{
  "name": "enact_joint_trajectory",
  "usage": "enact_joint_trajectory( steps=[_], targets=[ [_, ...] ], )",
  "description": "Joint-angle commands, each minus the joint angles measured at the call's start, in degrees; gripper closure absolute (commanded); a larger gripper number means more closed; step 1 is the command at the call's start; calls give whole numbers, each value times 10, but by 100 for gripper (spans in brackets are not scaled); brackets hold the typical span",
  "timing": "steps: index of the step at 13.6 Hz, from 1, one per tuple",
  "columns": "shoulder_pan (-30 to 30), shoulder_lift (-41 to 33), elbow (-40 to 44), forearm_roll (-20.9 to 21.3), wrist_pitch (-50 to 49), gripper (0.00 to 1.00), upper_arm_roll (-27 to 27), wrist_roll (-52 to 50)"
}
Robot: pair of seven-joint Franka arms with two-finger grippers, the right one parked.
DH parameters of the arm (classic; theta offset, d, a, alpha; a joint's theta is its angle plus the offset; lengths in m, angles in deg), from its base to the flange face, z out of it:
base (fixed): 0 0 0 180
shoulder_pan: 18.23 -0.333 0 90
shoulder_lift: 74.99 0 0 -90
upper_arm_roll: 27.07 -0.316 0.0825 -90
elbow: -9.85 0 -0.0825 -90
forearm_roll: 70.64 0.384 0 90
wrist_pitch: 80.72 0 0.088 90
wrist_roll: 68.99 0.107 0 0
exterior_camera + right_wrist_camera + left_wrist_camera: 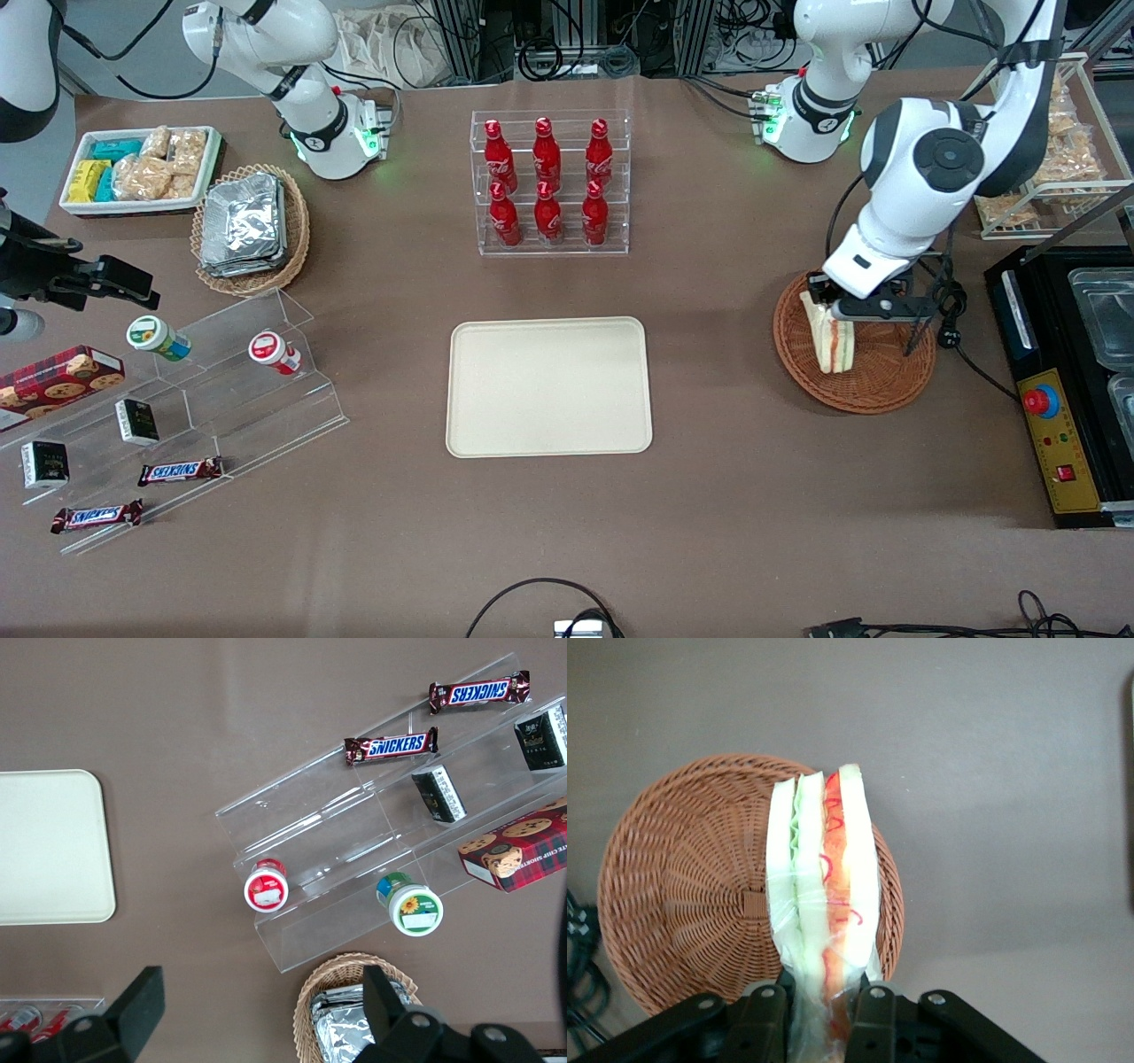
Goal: Place sandwich from basket to tray
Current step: 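Lift the sandwich out of the basket with the left gripper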
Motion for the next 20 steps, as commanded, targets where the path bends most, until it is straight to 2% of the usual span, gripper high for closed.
enact_joint_trajectory(
  steps=[1,4,9,12,20],
  targets=[
    [-3,8,23,24,-10,76,43,27],
    [-3,34,58,24,-14,76,89,9],
    [-3,92,112,25,-13,76,149,-81],
    [7,129,145,53,-13,76,165,-124],
    [69,249,262,135,-38,77,164,-268]
  ],
)
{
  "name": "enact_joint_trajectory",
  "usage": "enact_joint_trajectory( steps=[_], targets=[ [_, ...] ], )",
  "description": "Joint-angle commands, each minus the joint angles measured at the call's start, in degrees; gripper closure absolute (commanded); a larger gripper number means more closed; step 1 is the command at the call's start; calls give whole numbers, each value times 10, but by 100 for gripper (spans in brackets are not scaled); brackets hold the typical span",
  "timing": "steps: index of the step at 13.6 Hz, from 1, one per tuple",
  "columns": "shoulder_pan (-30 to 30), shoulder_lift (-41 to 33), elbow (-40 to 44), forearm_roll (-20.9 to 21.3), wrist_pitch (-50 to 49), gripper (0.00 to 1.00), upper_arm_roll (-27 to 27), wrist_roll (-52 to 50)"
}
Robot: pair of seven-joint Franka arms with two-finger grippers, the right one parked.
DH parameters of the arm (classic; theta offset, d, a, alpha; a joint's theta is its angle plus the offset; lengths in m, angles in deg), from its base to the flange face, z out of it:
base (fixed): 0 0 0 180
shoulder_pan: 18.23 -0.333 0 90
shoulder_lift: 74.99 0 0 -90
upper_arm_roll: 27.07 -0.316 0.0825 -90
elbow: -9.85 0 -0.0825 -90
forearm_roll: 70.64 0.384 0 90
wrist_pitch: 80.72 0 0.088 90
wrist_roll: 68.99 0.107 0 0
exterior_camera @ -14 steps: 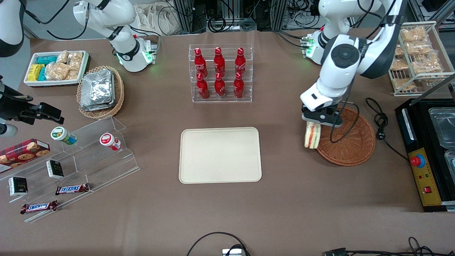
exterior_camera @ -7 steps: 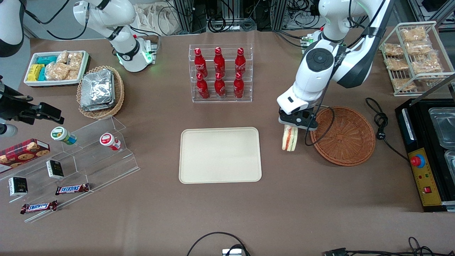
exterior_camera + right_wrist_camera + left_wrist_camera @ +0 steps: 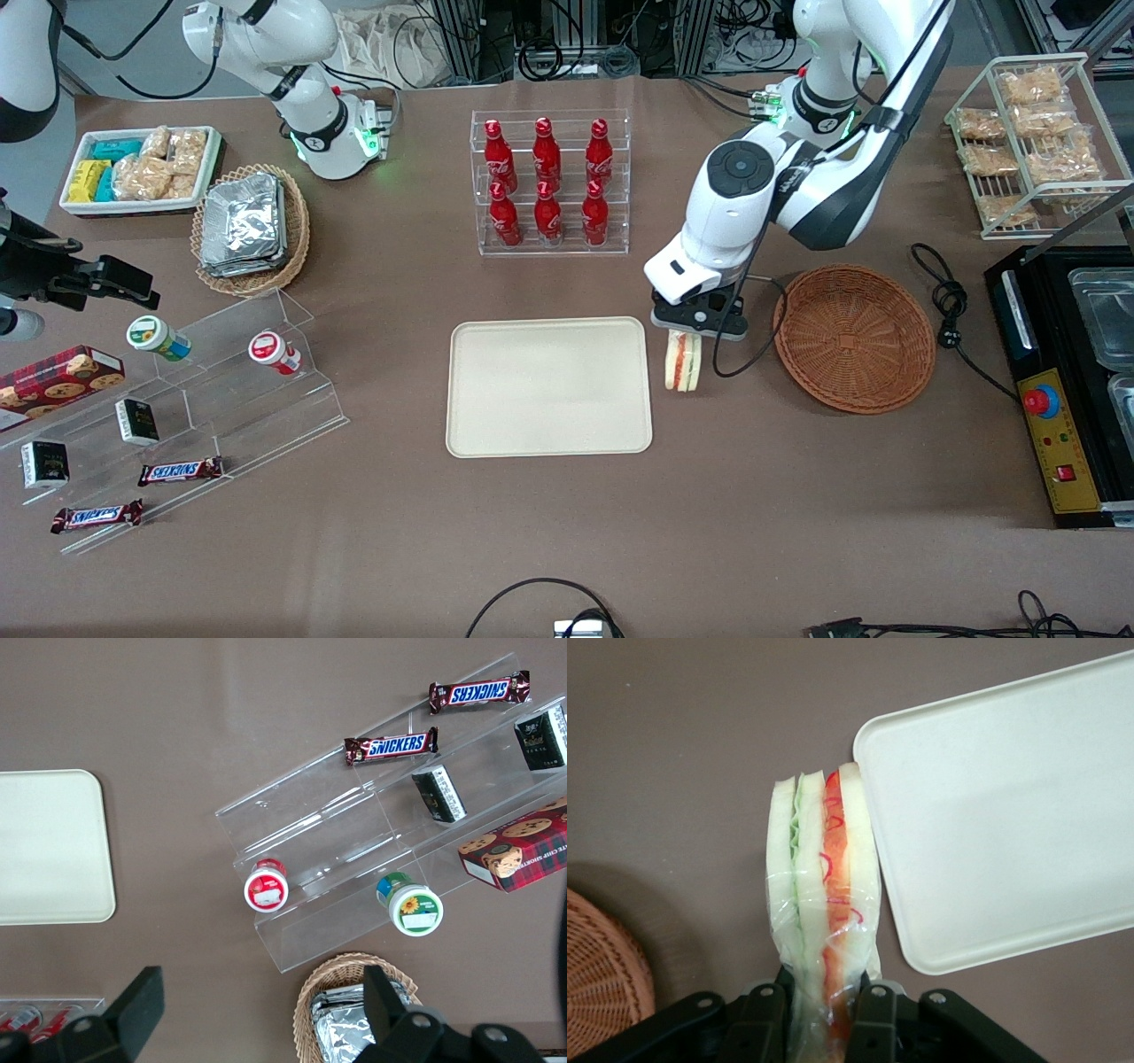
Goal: Place sandwich from basket to tray
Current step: 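Carry the sandwich over the cream tray and lower it onto it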
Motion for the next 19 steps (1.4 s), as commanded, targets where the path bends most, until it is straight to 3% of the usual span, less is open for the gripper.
enact_joint_trajectory(
  steps=[1,11,19],
  targets=[
    [20,59,71,34,-35,77,1,-48],
    [95,212,210,107,-55,78,-2,-148],
    [128,297,235,178,-48,77,-6,-207]
  ],
)
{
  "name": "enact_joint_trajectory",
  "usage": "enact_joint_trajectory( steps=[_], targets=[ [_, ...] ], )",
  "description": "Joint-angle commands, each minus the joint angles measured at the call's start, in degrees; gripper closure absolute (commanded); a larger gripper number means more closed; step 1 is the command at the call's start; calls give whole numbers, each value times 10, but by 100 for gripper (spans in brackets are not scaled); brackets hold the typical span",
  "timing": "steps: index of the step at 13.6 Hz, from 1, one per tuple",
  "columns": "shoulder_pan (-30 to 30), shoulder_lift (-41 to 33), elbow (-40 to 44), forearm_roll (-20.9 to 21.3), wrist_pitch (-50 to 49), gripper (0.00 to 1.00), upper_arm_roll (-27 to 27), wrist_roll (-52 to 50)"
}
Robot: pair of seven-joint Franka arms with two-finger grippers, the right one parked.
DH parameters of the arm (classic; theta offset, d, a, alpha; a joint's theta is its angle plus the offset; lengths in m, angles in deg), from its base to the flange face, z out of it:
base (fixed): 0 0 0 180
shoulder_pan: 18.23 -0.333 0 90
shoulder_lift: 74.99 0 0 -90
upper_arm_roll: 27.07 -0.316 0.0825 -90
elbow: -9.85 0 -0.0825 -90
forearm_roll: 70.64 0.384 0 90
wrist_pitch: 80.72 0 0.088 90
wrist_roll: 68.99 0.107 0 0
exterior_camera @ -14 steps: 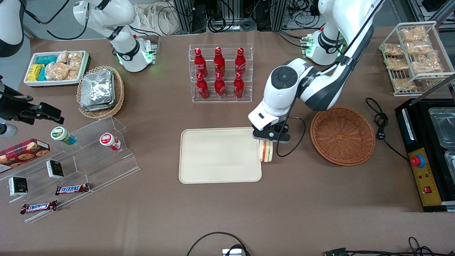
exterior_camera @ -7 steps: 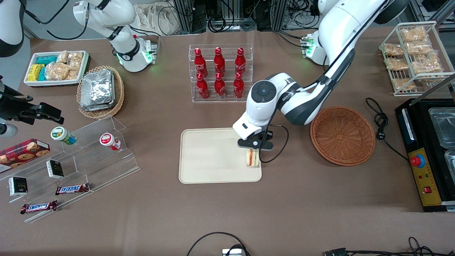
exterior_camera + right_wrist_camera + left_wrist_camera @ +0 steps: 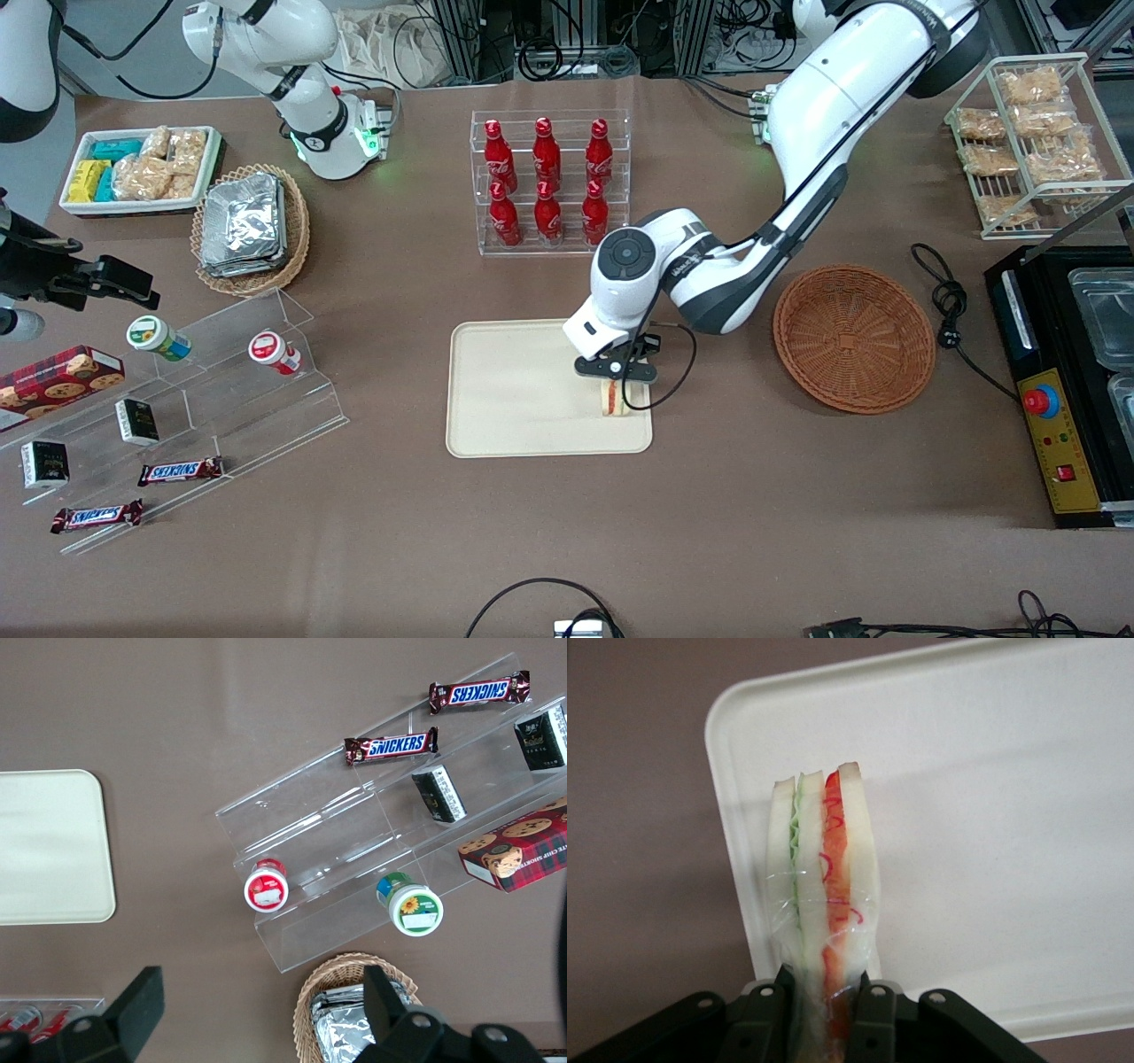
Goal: Place sandwich from basket to tray
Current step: 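Carry the sandwich over the cream tray and lower it onto it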
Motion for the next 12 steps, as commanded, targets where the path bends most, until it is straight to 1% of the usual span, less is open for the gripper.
enact_joint_trajectory(
  steps=[1,4,5,6,8,9,12],
  targets=[
    [18,37,38,32,-10,77,-4,-30],
    [21,41,38,40,-10,76,-4,-33],
    [22,43,38,40,-10,72,-4,-33],
    [22,44,38,40,-10,58,-4,-32],
    [22,45,39,40,-10,15,-4,-32],
    [22,45,39,40,-10,1,-4,-32],
    [19,42,41,39,-11,0,-4,-31]
  ],
)
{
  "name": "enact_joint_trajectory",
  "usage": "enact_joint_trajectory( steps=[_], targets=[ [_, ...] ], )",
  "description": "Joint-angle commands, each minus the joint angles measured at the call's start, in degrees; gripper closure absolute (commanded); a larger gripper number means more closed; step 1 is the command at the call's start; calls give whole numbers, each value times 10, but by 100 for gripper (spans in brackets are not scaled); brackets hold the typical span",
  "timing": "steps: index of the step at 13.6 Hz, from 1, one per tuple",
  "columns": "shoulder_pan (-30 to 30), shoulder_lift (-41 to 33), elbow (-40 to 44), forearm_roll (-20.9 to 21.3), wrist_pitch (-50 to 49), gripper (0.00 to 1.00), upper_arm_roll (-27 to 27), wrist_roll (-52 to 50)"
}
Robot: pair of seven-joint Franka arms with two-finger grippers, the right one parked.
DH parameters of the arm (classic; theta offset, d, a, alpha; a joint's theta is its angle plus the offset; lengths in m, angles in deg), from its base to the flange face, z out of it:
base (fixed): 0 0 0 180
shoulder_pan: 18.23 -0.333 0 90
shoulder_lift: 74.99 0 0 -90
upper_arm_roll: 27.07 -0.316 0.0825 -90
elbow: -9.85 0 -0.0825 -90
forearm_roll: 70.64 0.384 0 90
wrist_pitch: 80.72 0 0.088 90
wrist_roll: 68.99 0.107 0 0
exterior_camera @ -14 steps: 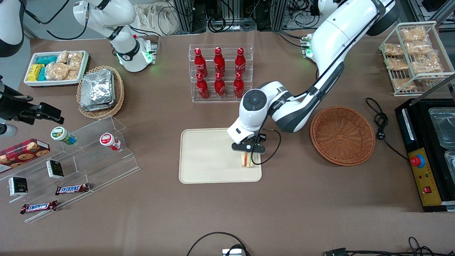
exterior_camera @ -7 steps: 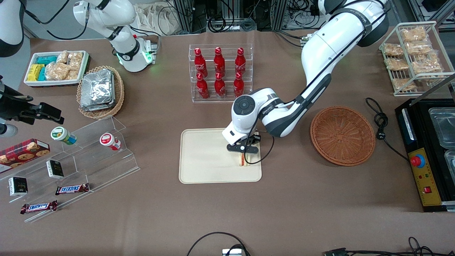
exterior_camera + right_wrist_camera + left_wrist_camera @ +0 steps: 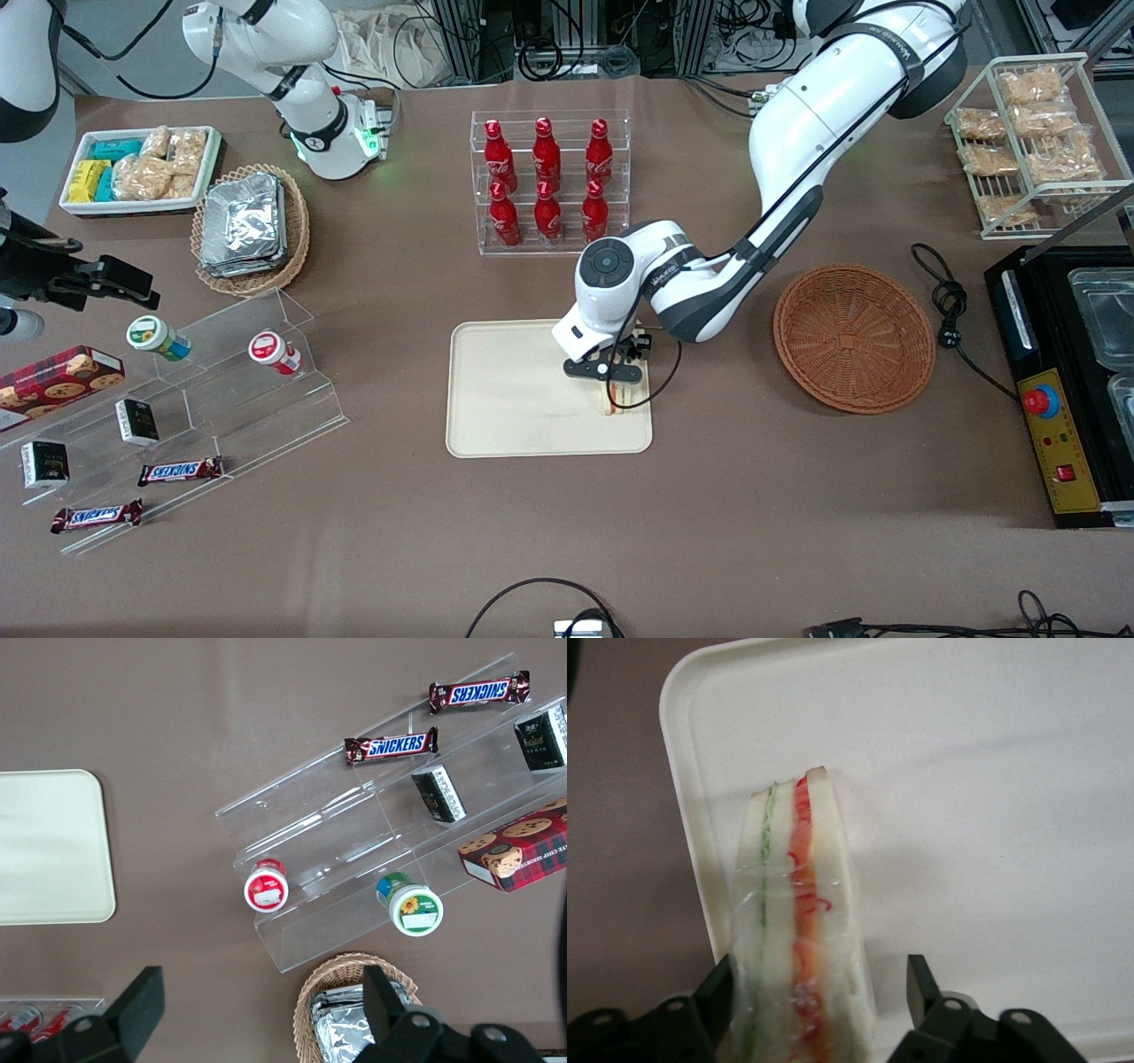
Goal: Place sandwich from basket to tray
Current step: 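Open the left gripper to release the sandwich and lift away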
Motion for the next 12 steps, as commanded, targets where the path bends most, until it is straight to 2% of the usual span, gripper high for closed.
enact_joint_trajectory(
  steps=[1,6,11,12],
  targets=[
    [6,7,30,12,-10,0,-3,-11],
    [-17,-10,47,2,-18,0,-3,-12],
    [-43,-47,92,-3,-123,0,-1,-12],
    [-58,-55,106,-16,-136,0,-1,-12]
  ],
)
